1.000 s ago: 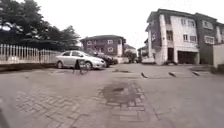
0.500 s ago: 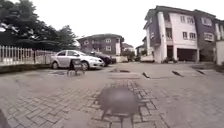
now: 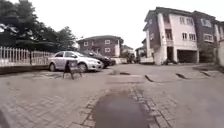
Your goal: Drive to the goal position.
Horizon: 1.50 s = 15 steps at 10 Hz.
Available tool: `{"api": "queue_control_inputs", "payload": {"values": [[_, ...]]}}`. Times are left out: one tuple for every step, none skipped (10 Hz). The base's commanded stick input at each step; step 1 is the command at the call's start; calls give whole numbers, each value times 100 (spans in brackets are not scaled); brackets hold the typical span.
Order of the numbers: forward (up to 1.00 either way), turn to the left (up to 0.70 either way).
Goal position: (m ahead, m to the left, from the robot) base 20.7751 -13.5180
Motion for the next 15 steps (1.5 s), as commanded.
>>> {"api": "queue_control_inputs", "payload": {"values": [[70,0],[70,0],[70,0],[70,0],[70,0],[70,0],[70,0],[70,0],[70,0],[70,0],[70,0],[70,0],[70,0],[70,9],[70,21]]}}
